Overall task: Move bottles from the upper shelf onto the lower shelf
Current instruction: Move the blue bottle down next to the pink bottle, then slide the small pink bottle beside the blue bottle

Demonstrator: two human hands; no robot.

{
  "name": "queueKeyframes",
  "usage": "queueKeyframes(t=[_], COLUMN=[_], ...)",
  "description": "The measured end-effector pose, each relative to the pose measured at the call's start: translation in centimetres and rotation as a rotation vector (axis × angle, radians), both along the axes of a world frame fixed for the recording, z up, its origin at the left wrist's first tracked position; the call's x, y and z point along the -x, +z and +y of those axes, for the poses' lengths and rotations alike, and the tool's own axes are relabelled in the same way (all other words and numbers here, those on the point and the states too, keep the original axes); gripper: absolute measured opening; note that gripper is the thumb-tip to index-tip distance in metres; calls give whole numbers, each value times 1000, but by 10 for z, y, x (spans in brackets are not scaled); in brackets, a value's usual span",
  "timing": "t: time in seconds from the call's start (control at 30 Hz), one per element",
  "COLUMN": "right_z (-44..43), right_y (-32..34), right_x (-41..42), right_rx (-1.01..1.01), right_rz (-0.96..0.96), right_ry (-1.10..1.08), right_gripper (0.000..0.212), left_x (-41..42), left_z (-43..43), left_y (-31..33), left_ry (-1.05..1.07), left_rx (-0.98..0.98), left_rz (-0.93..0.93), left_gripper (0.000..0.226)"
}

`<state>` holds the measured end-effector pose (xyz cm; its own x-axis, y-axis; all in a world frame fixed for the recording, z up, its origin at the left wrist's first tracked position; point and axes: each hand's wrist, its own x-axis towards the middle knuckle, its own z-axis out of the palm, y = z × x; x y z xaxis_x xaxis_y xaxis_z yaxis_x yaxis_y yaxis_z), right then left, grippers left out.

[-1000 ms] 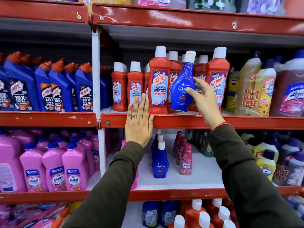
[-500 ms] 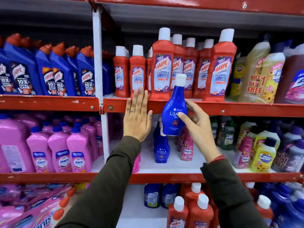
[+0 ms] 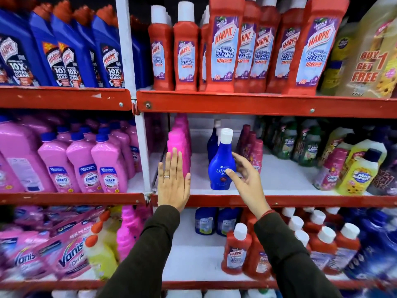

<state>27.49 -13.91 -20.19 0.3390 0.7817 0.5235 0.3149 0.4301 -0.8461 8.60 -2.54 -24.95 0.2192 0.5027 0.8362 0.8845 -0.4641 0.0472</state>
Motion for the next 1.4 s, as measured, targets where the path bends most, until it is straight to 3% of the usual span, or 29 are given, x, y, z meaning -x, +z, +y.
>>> queueKeyframes(t=[0.33,1.07,1.4], right_z=[23,28,-9], right_y=[-44,-60,-61], right_x=[-15,-26,-76], right_rx=[121,125,41], right_rz=[28,40,-209], right_ry=[-49,-34,-416], right_gripper=[43,48,44], left_x=[-6,-14,-97], left_z=[13,9,-36], left_y=[-48,-59,-39], left_ry=[10,-1,-181], left_rx=[-23,24,-17], left_rz=[37,19,81], left_gripper=[81,81,80])
